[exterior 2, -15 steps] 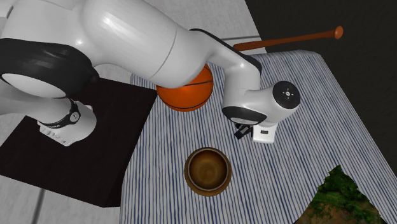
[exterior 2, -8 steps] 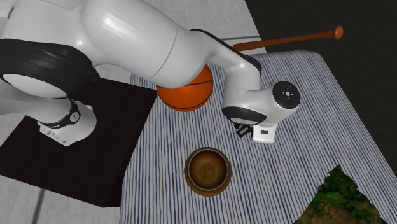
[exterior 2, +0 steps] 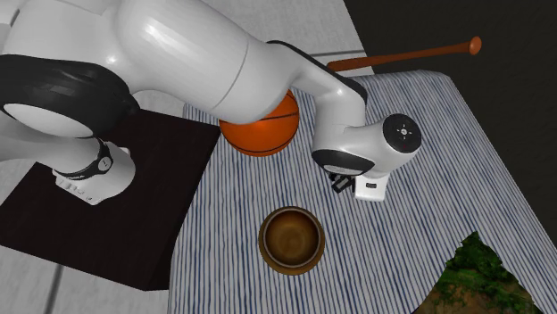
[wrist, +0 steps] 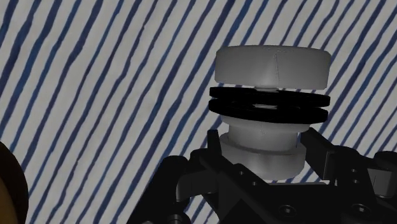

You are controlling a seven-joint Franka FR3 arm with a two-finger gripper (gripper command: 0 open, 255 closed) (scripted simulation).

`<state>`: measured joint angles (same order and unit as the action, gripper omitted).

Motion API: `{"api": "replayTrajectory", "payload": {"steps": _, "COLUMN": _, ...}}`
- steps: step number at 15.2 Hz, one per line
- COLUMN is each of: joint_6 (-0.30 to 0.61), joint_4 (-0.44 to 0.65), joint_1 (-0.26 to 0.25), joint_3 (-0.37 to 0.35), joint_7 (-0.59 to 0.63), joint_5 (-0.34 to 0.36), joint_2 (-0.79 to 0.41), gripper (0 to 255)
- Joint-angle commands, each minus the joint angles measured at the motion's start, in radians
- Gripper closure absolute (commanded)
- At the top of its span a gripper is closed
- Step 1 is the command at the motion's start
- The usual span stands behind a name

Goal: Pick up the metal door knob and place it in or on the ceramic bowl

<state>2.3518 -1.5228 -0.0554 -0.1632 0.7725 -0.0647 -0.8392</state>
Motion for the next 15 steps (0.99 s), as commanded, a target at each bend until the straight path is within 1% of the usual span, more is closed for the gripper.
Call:
{"api": "replayTrajectory", "payload": {"steps": 1, "joint_6": 0.001, "joint_4": -0.001, "joint_1": -0.001, "joint_3": -0.001, "joint_7": 0.000, "joint_5": 0.000, "joint_2": 0.000, "gripper": 255}}
{"api": "replayTrajectory", "payload": {"steps": 15, "joint_6": -0.110, "joint_4": -0.018, "joint_1": 0.008, "joint_3": -0.009, "joint_7": 0.014, "joint_5": -0.007, "joint_2": 0.128, "gripper": 255}}
